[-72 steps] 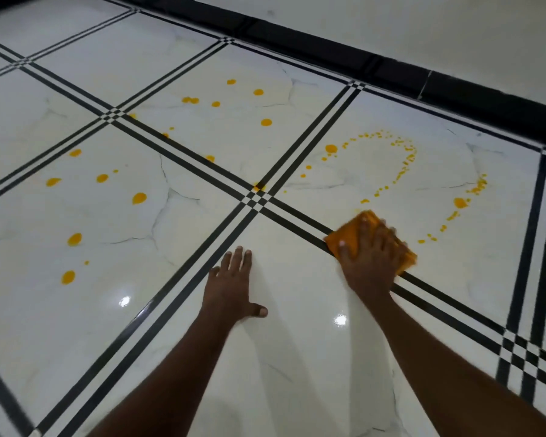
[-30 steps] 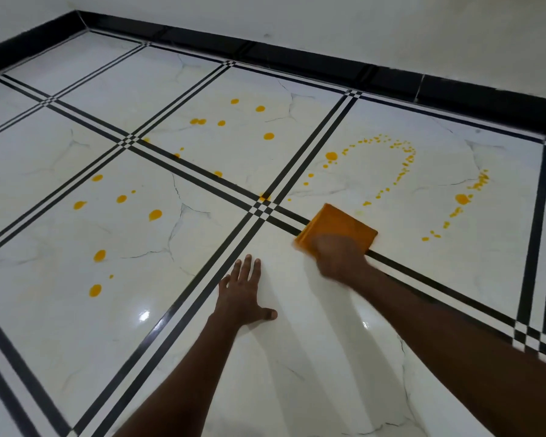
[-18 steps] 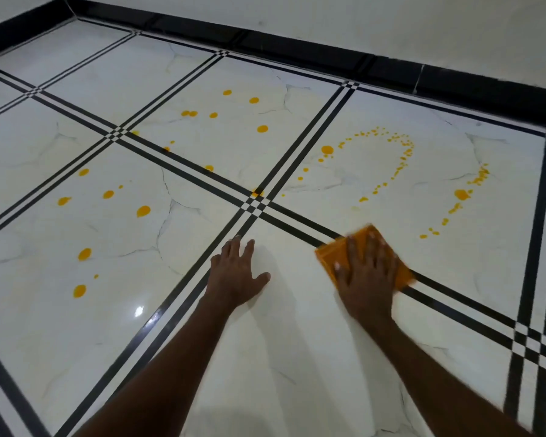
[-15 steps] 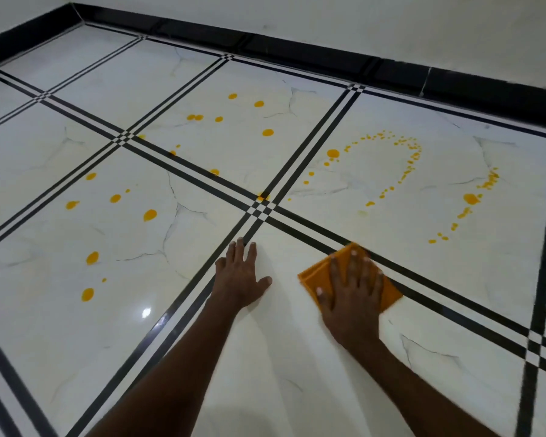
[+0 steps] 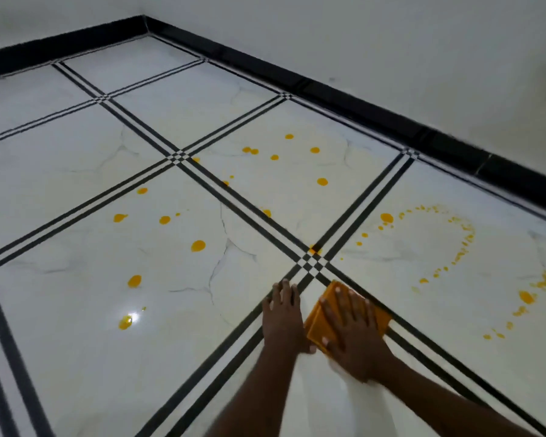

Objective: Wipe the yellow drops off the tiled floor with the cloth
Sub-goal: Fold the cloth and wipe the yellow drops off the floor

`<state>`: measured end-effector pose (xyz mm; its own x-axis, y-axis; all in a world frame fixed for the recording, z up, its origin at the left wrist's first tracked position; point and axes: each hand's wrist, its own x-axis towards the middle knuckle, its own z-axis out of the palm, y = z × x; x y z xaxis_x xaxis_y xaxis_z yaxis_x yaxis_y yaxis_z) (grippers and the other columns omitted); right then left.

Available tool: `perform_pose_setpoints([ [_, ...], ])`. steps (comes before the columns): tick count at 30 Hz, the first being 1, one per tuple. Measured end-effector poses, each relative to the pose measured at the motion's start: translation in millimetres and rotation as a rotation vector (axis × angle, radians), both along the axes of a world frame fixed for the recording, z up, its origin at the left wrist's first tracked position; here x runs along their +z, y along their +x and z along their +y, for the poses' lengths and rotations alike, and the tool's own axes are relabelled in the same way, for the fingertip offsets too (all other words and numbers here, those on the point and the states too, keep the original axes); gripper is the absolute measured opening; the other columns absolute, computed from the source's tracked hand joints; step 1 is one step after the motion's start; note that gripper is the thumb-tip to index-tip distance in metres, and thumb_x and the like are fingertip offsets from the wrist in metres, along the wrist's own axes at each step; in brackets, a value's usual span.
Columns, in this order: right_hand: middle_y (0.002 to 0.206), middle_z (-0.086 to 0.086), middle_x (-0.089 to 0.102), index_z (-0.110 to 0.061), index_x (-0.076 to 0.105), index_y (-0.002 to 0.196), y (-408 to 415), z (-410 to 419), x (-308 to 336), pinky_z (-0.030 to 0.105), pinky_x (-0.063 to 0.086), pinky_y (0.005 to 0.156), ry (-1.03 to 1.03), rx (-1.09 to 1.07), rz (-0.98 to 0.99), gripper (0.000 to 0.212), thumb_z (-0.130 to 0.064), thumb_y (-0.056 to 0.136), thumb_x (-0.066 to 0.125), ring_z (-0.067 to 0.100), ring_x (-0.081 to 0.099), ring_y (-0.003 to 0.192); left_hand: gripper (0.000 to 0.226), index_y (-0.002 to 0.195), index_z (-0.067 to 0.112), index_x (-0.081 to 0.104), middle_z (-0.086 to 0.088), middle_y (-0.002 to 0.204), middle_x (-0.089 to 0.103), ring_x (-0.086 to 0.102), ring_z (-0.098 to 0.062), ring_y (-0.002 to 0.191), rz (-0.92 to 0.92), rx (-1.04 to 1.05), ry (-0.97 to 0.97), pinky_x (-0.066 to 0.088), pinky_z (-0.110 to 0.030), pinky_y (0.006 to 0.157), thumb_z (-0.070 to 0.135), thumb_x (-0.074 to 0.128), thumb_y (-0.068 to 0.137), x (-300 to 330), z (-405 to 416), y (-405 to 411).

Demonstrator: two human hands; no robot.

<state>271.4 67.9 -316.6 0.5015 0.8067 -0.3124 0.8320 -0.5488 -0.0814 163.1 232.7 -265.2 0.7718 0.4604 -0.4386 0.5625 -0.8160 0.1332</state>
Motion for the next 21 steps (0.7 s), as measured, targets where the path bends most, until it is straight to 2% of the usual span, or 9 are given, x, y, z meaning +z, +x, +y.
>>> perform_pose_setpoints([
  [2,0.168,0.021,-0.002,-0.031,-0.008,0.163,18.2,11.3,11.5,0.067,0.019,0.119,-0.065,0.064,0.029,0.087,-0.078,0.093,0.013,0.051,0.019,0.151,0.135,0.155,0.007,-0.014,-0.018,0.161,-0.024,-0.017,-0.04,0.149,0.063,0.024,0.002,0.005,-0.058,0.121,0.054,0.08,0.071,4.0,-6.2,10.8],
  [4,0.157,0.02,-0.034,-0.038,-0.046,0.143,28.9,30.9,32.3,0.067,0.005,0.121,-0.254,0.086,0.094,0.096,-0.092,0.074,-0.005,0.048,-0.017,0.149,0.129,0.154,0.006,-0.015,-0.02,0.156,-0.03,-0.018,-0.042,0.148,0.077,0.071,-0.004,0.005,-0.061,0.12,0.047,0.079,0.076,3.8,-5.0,15.0],
  [5,0.151,0.019,-0.043,-0.037,-0.053,0.135,28.9,36.9,38.0,0.065,-0.001,0.121,-0.32,0.101,0.124,0.102,-0.096,0.063,-0.012,0.045,-0.028,0.146,0.129,0.154,0.006,-0.016,-0.02,0.155,-0.031,-0.018,-0.042,0.148,0.066,0.078,-0.007,0.005,-0.061,0.12,0.047,0.078,0.076,3.4,-4.6,15.9],
  [8,0.153,0.015,-0.044,-0.031,-0.038,0.15,27.3,49.9,57.2,0.064,-0.004,0.123,-0.395,0.072,0.203,0.116,-0.096,0.057,-0.012,0.044,-0.029,0.149,0.138,0.154,0.006,-0.017,-0.02,0.16,-0.025,-0.017,-0.041,0.149,0.071,0.042,-0.013,0.007,-0.059,0.12,0.055,0.081,0.07,8.4,-3.8,13.5],
  [11,0.154,0.013,-0.045,-0.031,-0.029,0.156,23.7,37.4,56.9,0.065,-0.006,0.122,-0.32,0.098,0.237,0.109,-0.09,0.067,-0.009,0.039,-0.034,0.146,0.14,0.155,0.009,-0.015,-0.018,0.162,-0.023,-0.018,-0.039,0.149,0.05,0.011,-0.015,0.009,-0.058,0.12,0.059,0.081,0.066,5.8,1.0,10.6],
  [13,0.158,0.013,-0.041,-0.035,-0.028,0.156,33.7,25.9,42.8,0.066,-0.006,0.122,-0.192,0.078,0.196,0.096,-0.085,0.08,0.001,0.04,-0.034,0.146,0.141,0.155,0.013,-0.016,-0.015,0.161,-0.026,-0.021,-0.037,0.149,0.035,-0.017,-0.007,0.009,-0.057,0.12,0.062,0.08,0.065,4.2,2.2,10.9],
  [17,0.17,0.011,-0.017,-0.043,-0.014,0.16,104.1,50.3,11.0,0.07,0.003,0.119,0.053,0.013,0.041,0.078,-0.072,0.092,0.012,0.043,-0.006,0.157,0.142,0.155,0.016,-0.016,-0.011,0.162,-0.027,-0.021,-0.034,0.149,0.025,-0.047,0.042,0.007,-0.053,0.121,0.067,0.078,0.062,-8.3,7.6,9.4],
  [19,0.172,0.01,-0.014,-0.04,-0.007,0.162,138.4,67.3,10.4,0.069,0.0,0.12,0.052,-0.023,0.031,0.08,-0.072,0.091,0.011,0.042,-0.005,0.158,0.143,0.155,0.016,-0.017,-0.01,0.162,-0.027,-0.021,-0.034,0.15,0.023,-0.044,0.06,0.007,-0.053,0.121,0.067,0.078,0.062,-11.9,6.5,9.8],
  [21,0.172,0.013,-0.006,-0.037,-0.002,0.163,136.7,78.4,4.5,0.07,0.002,0.119,0.119,0.01,-0.017,0.081,-0.07,0.092,0.019,0.044,0.001,0.157,0.143,0.155,0.016,-0.017,-0.01,0.162,-0.026,-0.02,-0.033,0.15,0.028,-0.038,0.062,0.006,-0.051,0.122,0.065,0.08,0.062,-8.8,5.5,9.7],
])
